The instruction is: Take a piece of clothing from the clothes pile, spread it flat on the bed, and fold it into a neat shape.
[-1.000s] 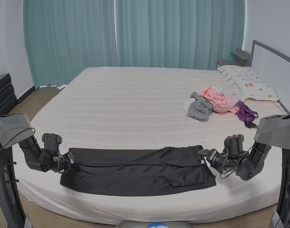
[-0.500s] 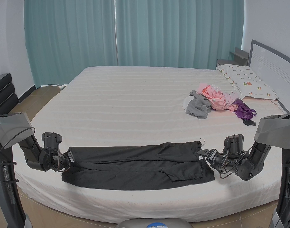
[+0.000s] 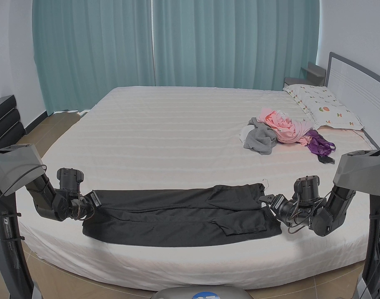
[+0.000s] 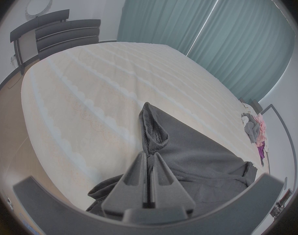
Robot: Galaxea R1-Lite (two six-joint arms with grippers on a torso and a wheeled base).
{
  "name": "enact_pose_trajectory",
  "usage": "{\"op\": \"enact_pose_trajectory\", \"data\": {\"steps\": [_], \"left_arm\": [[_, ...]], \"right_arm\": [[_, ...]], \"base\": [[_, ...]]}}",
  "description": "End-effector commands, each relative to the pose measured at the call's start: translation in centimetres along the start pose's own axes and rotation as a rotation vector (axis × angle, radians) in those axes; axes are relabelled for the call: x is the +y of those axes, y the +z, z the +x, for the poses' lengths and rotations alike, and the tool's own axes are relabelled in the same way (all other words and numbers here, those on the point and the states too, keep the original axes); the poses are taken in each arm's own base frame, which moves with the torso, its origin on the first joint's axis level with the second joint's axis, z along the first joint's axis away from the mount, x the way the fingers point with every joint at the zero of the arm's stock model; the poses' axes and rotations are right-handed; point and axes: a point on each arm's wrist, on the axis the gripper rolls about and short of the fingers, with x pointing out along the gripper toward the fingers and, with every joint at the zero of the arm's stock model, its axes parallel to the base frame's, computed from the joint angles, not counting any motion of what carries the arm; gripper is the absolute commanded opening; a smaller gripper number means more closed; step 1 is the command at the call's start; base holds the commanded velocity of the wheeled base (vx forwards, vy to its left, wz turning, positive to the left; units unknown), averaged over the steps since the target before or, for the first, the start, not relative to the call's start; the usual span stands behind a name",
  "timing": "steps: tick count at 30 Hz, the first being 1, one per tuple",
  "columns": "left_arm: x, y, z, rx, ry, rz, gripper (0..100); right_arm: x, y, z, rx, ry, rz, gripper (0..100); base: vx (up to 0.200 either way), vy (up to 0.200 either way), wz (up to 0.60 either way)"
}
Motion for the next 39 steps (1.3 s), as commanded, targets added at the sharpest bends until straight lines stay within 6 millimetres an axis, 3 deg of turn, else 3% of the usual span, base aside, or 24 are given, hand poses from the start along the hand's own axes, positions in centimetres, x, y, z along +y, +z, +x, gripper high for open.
{"op": "enact_pose_trajectory", "data": {"steps": [1,12,19,39], "left_arm": [[-1.0,0.4,-1.1,-0.022,-0.028,-0.003,0],[-3.9,0.7,-4.3,-0.011,-0.065,0.003,0],[-5.5,0.6,-5.3,-0.008,-0.068,0.025,0],[-13.7,-1.7,-8.1,0.081,-0.164,0.091,0]], "right_arm": [[0.1,0.1,-0.1,-0.003,0.004,0.000,100],[0.1,0.1,-0.1,-0.003,0.004,0.000,100],[0.1,0.1,-0.1,-0.003,0.004,0.000,100],[0.1,0.1,-0.1,-0.003,0.004,0.000,100]], "base": [[0.000,-0.200,0.00],[0.000,-0.200,0.00],[0.000,-0.200,0.00],[0.000,-0.200,0.00]]}}
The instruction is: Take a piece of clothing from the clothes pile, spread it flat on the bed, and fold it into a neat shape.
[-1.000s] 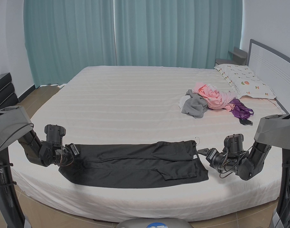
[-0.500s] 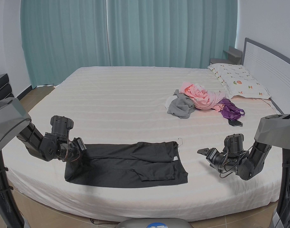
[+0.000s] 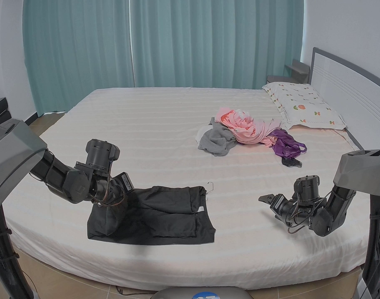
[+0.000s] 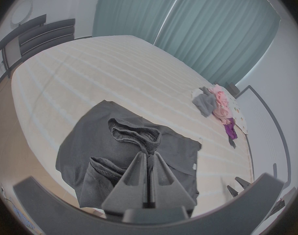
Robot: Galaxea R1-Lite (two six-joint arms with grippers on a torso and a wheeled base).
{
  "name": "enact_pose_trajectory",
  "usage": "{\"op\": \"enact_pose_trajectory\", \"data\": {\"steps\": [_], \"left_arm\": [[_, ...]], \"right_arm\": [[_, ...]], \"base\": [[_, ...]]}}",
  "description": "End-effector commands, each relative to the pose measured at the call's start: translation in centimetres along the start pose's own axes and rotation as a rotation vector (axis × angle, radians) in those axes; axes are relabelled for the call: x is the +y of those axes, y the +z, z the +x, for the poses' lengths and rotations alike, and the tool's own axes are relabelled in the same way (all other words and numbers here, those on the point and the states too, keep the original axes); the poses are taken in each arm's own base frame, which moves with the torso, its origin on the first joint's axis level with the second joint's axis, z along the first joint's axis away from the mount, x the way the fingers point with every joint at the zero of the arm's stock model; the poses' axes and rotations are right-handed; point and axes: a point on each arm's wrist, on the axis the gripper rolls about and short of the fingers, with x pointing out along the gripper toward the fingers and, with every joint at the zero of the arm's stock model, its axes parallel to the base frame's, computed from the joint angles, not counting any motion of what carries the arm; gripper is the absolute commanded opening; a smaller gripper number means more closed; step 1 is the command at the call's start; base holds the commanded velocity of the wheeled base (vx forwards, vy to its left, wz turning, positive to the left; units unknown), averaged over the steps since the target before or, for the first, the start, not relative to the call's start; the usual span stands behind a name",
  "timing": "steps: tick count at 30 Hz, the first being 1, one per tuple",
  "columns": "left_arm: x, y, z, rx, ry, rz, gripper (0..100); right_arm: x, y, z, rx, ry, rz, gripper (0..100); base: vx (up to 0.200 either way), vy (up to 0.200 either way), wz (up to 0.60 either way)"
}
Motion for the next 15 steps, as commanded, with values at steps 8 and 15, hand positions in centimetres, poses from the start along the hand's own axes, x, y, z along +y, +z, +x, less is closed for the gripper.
{"op": "enact_pose_trajectory", "data": {"steps": [8,15], "left_arm": [[-3.9,-2.3,1.2,0.042,-0.061,0.070,0],[-5.2,-4.3,3.9,0.029,-0.008,0.110,0]], "right_arm": [[0.0,0.0,0.1,0.000,0.000,0.000,100],[0.0,0.0,0.1,0.001,0.001,-0.001,100]], "base": [[0.000,-0.175,0.00],[0.000,0.000,0.00]]}}
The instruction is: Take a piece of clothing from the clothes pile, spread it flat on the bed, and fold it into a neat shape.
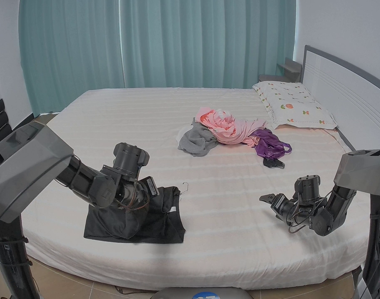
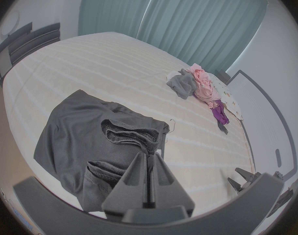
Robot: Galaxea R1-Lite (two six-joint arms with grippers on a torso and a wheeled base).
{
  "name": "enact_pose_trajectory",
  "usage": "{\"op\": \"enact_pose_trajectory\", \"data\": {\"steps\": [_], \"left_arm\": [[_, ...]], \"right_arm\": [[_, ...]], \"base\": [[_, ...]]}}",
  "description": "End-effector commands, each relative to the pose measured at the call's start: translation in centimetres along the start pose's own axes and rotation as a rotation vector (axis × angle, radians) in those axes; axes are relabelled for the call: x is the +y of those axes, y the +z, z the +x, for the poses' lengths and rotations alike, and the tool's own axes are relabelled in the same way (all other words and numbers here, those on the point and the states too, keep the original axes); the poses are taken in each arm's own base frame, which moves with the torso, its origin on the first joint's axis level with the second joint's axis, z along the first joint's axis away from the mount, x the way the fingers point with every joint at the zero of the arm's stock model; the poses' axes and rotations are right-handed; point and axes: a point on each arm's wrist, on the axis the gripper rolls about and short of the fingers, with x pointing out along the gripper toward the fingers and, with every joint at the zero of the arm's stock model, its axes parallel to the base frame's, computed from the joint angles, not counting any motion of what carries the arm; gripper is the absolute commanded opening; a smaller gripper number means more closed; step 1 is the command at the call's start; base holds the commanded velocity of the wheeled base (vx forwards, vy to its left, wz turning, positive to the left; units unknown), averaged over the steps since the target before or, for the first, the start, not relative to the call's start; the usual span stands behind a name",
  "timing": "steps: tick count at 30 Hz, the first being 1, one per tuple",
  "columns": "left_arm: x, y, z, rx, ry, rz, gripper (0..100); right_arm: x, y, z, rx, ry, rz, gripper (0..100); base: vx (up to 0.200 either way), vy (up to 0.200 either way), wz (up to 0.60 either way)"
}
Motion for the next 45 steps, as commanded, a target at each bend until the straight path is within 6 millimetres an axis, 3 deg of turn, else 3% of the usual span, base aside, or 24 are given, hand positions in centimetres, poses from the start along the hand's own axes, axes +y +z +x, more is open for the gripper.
{"op": "enact_pose_trajectory", "data": {"steps": [1,5,6,16,19,28,34,45], "left_arm": [[-0.8,-1.5,2.2,0.012,0.029,0.023,0],[-1.4,-2.3,2.4,0.025,0.024,0.020,0],[-1.5,-2.4,2.4,0.029,0.023,0.022,100],[-1.1,-2.6,1.9,0.034,0.033,-0.010,100],[-0.7,-1.7,0.3,0.015,0.023,-0.055,100],[5.0,-0.2,-3.0,0.050,0.071,-0.247,100],[8.7,0.1,-4.8,0.180,-0.014,-0.335,100],[10.2,0.6,-4.9,0.246,-0.074,-0.386,100]], "right_arm": [[0.0,-0.1,0.1,0.002,0.000,-0.001,100],[0.0,0.0,0.0,0.001,0.001,-0.001,100],[0.0,0.0,0.0,0.001,0.001,-0.001,100],[0.0,-0.1,0.0,0.002,0.000,-0.001,100],[0.0,-0.1,0.0,0.003,0.001,-0.002,100],[0.0,-0.1,0.0,0.005,-0.002,-0.001,100],[0.1,-0.4,0.0,0.011,0.000,-0.006,100],[0.0,-0.4,0.1,0.014,-0.003,-0.005,100]], "base": [[0.000,0.000,0.00],[0.000,0.000,0.00],[0.000,0.000,0.00],[0.000,0.000,0.00],[0.000,0.000,0.00],[0.000,0.000,0.00],[0.000,0.000,0.00],[0.000,0.000,0.00]]}}
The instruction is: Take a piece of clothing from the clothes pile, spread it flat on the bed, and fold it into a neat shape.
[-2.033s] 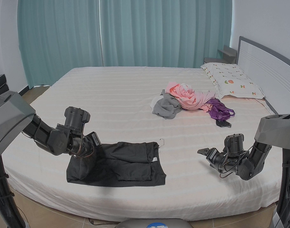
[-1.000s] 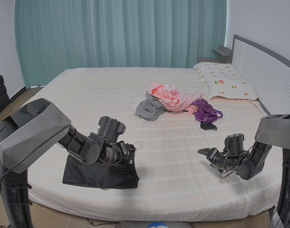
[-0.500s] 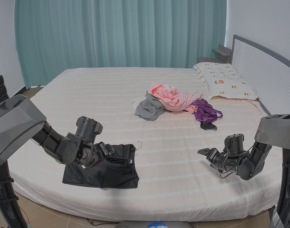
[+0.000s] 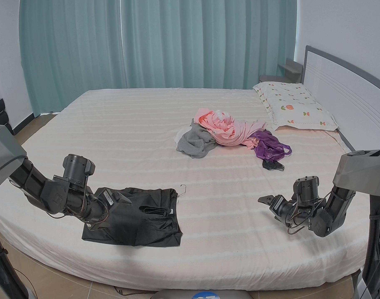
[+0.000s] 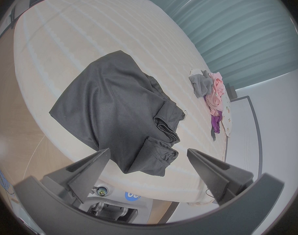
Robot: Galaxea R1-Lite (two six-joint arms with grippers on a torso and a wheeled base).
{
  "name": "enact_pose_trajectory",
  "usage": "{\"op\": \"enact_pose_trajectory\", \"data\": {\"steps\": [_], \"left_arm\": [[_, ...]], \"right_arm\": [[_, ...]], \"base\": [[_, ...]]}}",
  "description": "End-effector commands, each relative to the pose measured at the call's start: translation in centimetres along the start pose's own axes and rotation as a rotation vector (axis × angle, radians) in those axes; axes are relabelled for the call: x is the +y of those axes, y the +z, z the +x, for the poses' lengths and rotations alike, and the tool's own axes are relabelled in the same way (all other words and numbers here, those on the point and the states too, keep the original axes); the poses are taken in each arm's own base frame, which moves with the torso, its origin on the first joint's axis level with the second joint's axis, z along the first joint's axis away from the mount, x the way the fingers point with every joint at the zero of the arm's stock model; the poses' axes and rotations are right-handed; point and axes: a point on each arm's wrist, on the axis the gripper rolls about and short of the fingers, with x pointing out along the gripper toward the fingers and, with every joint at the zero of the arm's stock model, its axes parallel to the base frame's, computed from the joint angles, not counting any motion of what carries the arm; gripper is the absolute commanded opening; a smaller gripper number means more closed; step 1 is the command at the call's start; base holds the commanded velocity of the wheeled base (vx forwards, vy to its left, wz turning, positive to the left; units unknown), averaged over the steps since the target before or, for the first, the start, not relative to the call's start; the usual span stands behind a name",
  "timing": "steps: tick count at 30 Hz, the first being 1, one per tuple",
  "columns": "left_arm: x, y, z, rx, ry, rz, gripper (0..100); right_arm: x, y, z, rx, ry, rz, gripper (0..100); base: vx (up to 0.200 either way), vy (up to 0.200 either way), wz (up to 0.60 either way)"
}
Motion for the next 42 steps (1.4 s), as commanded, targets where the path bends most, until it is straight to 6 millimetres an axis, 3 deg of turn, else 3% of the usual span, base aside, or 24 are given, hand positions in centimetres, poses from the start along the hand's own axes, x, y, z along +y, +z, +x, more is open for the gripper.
{"op": "enact_pose_trajectory", "data": {"steps": [1,16,42], "left_arm": [[0.3,0.3,-0.4,-0.012,-0.002,-0.011,100],[1.0,1.3,-0.4,-0.022,0.000,-0.042,100],[0.9,2.3,2.3,-0.012,0.025,-0.052,100]], "right_arm": [[0.0,0.0,0.1,0.001,0.000,-0.001,100],[0.2,-0.4,0.0,0.009,0.005,-0.008,100],[1.1,-1.1,-0.2,0.024,0.026,-0.027,100]], "base": [[0.000,0.000,0.00],[0.000,0.160,0.00],[0.000,0.200,0.00]]}}
